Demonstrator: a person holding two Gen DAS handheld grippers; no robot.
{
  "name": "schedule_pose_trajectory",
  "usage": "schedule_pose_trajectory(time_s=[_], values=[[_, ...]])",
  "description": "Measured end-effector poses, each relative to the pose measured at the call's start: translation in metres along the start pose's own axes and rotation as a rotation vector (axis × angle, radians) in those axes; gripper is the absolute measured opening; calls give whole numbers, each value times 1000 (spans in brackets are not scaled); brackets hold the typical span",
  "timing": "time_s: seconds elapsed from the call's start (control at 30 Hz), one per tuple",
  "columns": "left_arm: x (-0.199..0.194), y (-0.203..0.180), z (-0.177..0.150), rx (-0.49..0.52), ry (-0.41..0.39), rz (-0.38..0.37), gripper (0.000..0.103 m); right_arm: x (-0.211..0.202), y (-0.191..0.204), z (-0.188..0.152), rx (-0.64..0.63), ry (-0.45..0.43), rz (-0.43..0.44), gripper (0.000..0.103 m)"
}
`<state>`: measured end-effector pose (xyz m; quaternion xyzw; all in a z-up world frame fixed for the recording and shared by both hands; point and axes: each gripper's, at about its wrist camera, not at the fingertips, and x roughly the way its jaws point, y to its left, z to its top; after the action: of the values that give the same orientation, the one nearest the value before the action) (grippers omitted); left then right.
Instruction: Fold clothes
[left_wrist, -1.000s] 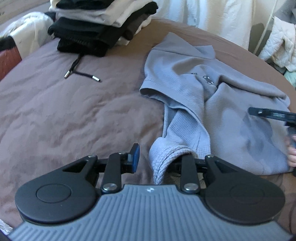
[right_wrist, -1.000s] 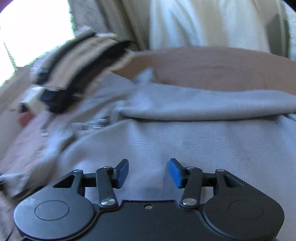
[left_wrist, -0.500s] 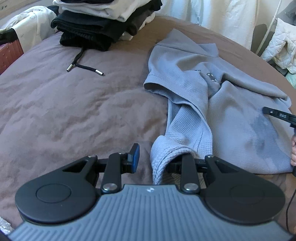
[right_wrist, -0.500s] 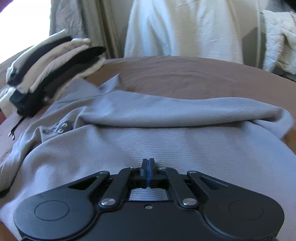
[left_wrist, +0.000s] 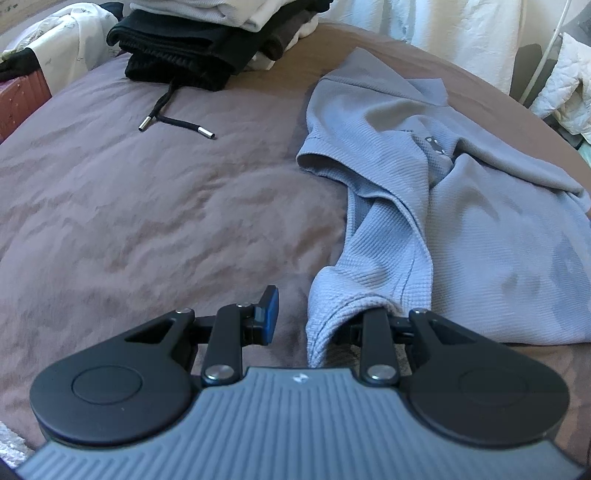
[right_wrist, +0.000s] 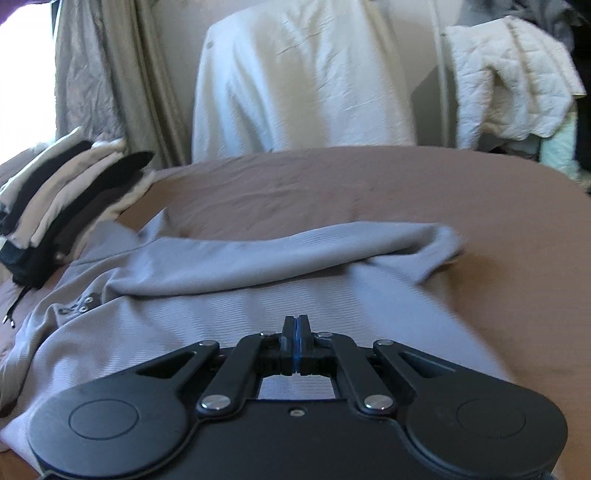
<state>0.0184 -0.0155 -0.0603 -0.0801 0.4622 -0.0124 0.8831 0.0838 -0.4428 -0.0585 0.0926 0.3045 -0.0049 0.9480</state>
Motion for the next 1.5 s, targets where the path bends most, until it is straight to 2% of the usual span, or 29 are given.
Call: schedule_pose_trajectory(time_s=[0.13, 0.33, 0.43, 0.5, 0.53, 0.57, 0.6, 0.63, 0.67, 0.7, 0.77, 0.8, 0.93, 1.03, 1.3, 1.43, 1.5], values=[[1, 2, 1, -24, 8, -2, 26, -31, -50, 1, 44, -19, -69, 0], [2, -4, 1, -11, 10, 15, 26, -88, -170, -10, 171, -47, -302, 0], [4, -7, 2, -7, 17, 20, 26, -108, -224, -27, 219, -33, -404, 0], [6, -8, 3, -6, 24, 22, 26, -110, -255, -45, 223, 27, -445, 0], [6, -9, 3, -10, 29, 26, 26, -107, -269, -55, 233, 69, -470, 1], [6, -10, 4, -14, 36, 30, 26, -105, -282, -65, 262, 104, -495, 11], [6, -11, 4, -17, 43, 33, 26, -106, -290, -72, 297, 106, -495, 15], [5, -12, 5, -19, 49, 37, 26, -110, -298, -79, 335, 92, -483, 20], [3, -14, 5, -13, 46, 40, 26, -120, -302, -83, 371, 53, -456, 39], [1, -15, 6, -6, 43, 49, 28, -130, -303, -85, 395, 24, -443, 66], [0, -18, 6, 4, 39, 60, 35, -150, -303, -88, 404, -24, -455, 87], [0, -19, 6, 7, 38, 64, 36, -157, -300, -90, 394, -35, -453, 88], [-1, -23, 6, 17, 35, 77, 36, -151, -268, -100, 307, 5, -310, 88], [-1, -26, 7, 24, 32, 86, 41, -147, -244, -108, 242, 34, -203, 88], [-11, -39, 5, 54, 23, 70, 41, -136, -181, -128, 68, 116, 82, 88], [-14, -45, 5, 91, 17, 92, 49, -118, -141, -138, -7, 194, 221, 88], [-14, -48, 5, 107, 16, 99, 49, -121, -125, -143, -103, 207, 241, 88]])
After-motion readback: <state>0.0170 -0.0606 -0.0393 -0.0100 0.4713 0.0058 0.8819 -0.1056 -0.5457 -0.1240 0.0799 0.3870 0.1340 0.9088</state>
